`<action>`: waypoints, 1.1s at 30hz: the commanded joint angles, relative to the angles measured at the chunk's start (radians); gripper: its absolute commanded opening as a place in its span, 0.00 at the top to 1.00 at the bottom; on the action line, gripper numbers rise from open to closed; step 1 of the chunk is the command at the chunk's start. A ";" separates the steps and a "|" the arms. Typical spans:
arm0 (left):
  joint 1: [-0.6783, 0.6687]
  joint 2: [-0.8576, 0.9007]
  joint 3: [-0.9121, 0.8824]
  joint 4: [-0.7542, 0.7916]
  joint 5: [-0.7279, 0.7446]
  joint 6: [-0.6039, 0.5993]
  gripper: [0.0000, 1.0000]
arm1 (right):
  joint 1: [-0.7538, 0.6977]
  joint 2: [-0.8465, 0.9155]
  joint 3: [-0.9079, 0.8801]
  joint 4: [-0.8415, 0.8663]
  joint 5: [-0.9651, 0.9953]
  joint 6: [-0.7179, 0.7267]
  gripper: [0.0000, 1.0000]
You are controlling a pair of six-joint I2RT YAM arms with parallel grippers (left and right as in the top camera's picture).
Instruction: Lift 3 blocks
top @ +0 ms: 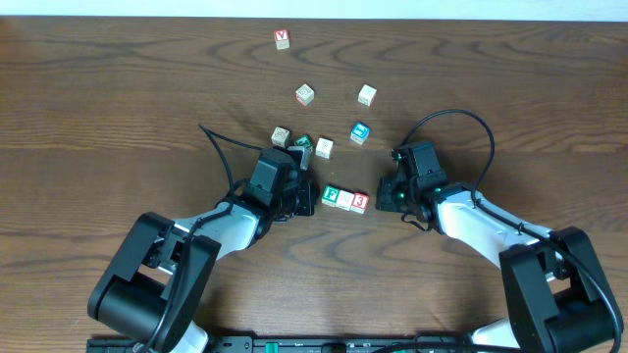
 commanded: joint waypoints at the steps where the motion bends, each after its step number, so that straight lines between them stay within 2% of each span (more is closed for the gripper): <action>1: -0.001 0.011 0.015 0.002 0.003 -0.001 0.92 | -0.009 0.014 -0.012 0.046 -0.063 -0.021 0.99; 6: -0.001 0.011 0.015 0.002 0.003 -0.001 0.92 | -0.009 0.014 -0.012 0.100 -0.144 -0.021 0.99; 14: -0.001 0.011 0.015 0.002 0.003 -0.001 0.92 | -0.007 0.014 -0.012 0.096 -0.214 -0.021 0.99; 33: -0.001 0.011 0.015 0.002 0.003 -0.001 0.92 | -0.006 0.014 -0.013 0.063 -0.239 -0.021 0.99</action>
